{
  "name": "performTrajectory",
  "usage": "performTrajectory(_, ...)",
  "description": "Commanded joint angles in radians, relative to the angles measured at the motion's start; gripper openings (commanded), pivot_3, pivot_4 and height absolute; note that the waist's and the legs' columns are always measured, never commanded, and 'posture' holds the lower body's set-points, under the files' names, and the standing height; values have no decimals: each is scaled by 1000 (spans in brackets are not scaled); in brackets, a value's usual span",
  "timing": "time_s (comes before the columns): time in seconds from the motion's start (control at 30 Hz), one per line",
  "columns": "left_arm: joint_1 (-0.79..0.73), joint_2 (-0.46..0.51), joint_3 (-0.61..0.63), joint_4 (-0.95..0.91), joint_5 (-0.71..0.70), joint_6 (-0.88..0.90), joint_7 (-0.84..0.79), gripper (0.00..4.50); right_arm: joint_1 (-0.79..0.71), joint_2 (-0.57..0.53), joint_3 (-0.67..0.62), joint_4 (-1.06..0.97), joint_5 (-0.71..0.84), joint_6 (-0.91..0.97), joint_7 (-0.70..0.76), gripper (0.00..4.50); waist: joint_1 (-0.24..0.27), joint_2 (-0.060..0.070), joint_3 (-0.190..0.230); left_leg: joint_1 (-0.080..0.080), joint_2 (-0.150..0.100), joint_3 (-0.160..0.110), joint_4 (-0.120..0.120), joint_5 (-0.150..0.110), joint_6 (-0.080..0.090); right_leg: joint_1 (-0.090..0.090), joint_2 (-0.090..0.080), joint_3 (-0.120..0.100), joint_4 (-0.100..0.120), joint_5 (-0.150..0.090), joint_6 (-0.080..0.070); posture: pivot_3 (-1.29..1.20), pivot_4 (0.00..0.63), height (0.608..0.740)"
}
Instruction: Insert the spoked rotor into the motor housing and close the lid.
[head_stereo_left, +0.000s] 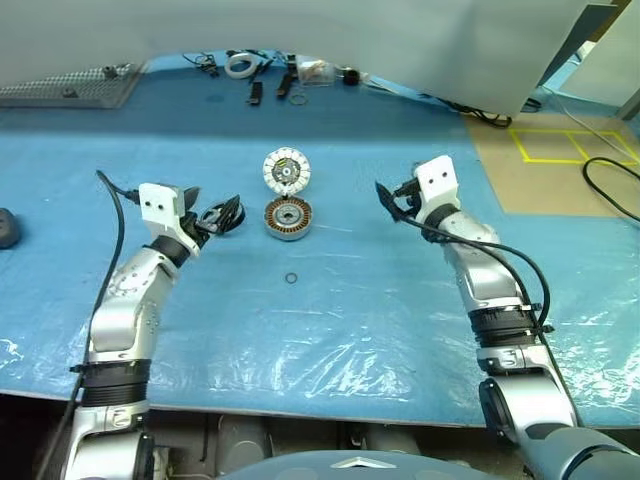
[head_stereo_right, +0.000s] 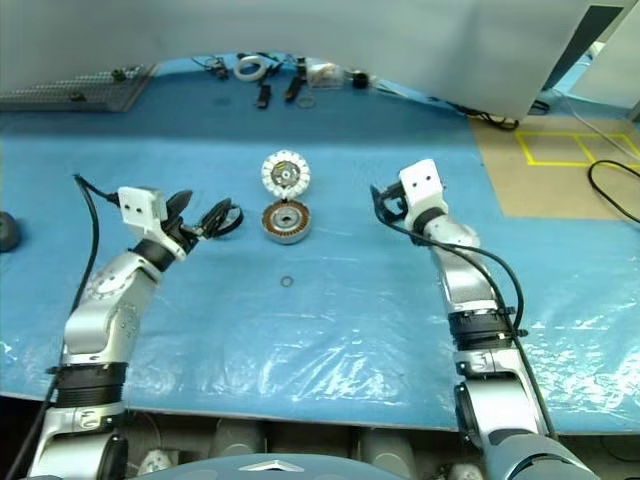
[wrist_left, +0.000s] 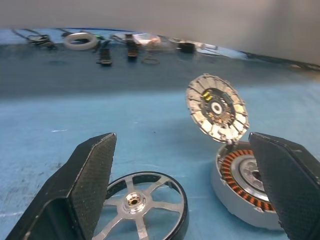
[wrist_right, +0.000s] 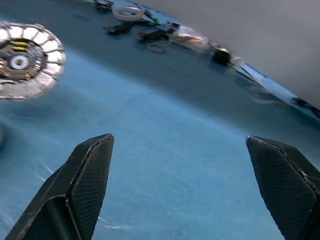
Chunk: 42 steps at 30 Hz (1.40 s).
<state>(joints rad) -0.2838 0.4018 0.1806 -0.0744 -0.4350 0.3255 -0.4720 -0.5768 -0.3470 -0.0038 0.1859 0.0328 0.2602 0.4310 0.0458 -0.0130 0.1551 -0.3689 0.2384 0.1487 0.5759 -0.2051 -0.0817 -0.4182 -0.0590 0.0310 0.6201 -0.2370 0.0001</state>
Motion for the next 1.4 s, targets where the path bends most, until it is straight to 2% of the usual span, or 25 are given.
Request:
performTrajectory(0.03, -5, 72, -44, -77, -56, 42, -162, 4500, -23, -41, 35, -75, 92, 37, 190, 4480, 3, 0, 0, 0, 0, 0, 0, 0, 0, 0, 0, 0, 0, 0, 0, 0, 150, 740)
performTrajectory(0.2, 2, 145, -70, -108, -117, 87, -323, 4500, 3, -113, 92, -139, 160, 57, 407, 4480, 4, 0, 0, 0, 0, 0, 0, 0, 0, 0, 0, 0, 0, 0, 0, 0, 150, 740)
performTrajectory(0.43, 38, 204, -103, -113, -118, 111, -441, 4500, 70, -175, 143, -233, 203, 100, 550, 4480, 5, 1, 0, 0, 1, 0, 0, 0, 0, 0, 0, 0, 0, 0, -1, 0, 150, 740)
performTrajectory(0.93, 72, 210, -89, -141, -109, 115, -437, 4500, 11, -204, 202, -224, 159, 72, 626, 4480, 3, 1, 0, 0, 1, 0, 0, 0, 0, 0, 0, 0, 1, 0, -1, 0, 150, 740)
performTrajectory(1.17, 93, 201, -75, -153, -104, 108, -407, 4500, -144, -181, 267, -57, 110, -30, 712, 4480, 1, 0, 0, 1, 1, 0, 1, 0, 0, 0, 0, 0, 3, 0, -1, 0, 150, 740)
performTrajectory(1.4, 153, 213, -23, -198, -102, 95, -362, 4500, -410, -12, 312, 307, 79, -119, 781, 4480, -7, 0, 0, 0, 2, 1, 2, 0, 1, -1, 0, -1, 4, -1, -3, 0, 150, 740)
